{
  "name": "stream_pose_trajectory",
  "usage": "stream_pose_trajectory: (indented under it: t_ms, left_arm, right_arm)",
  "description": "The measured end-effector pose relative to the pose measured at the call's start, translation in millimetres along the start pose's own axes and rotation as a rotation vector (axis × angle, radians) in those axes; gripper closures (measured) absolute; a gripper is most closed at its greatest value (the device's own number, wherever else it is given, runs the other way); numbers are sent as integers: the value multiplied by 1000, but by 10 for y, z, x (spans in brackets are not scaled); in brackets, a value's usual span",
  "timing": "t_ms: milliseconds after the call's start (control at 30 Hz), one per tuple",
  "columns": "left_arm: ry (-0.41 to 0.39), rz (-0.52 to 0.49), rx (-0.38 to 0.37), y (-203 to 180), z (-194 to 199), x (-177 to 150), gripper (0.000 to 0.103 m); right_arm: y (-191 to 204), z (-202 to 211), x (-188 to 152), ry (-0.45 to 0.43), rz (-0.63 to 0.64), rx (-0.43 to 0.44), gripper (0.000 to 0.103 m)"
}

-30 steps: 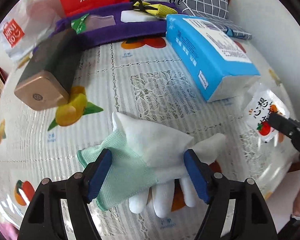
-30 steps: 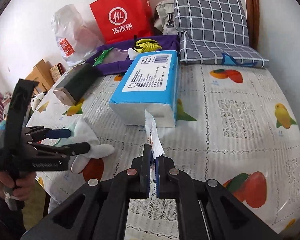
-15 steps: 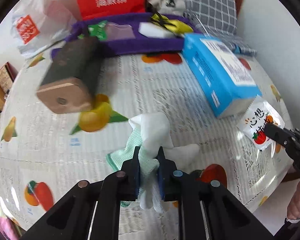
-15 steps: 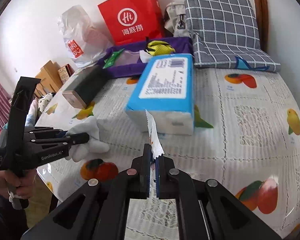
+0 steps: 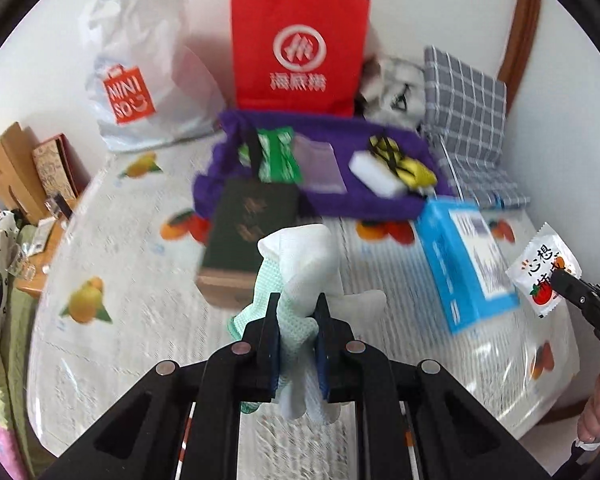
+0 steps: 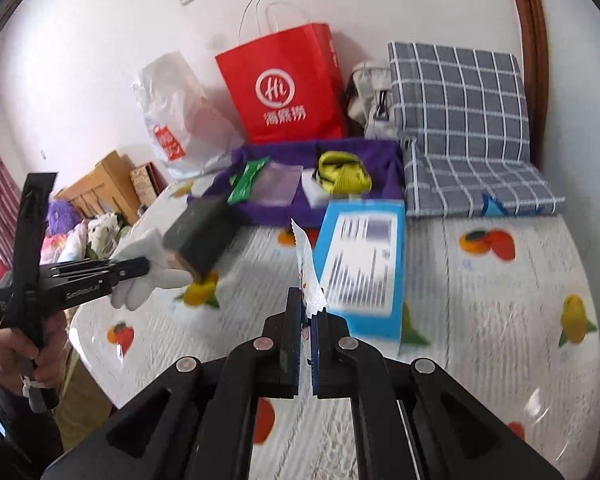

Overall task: Organize soft objects
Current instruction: 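Carry the snack bag and white gloves with both tools toward the purple towel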

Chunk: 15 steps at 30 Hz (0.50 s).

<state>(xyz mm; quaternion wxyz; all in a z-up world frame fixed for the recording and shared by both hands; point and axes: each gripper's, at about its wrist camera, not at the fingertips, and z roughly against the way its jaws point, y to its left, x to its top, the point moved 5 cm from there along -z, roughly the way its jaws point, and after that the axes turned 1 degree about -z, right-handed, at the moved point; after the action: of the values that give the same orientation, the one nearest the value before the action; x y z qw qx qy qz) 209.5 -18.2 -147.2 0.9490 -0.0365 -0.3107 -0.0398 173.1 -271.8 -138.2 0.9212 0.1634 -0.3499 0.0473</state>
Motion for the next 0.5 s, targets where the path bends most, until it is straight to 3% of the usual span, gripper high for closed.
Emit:
stream_pose_trajectory:
  t_ms: [233, 500]
  left_arm:
    - [-45, 33, -13, 159, 10, 406, 89]
    - [-39, 48, -16, 242, -232, 773, 89]
  right_arm:
    - [71, -92, 535, -40, -6, 15, 99]
    - [85, -385, 1006, -65, 3, -7, 99]
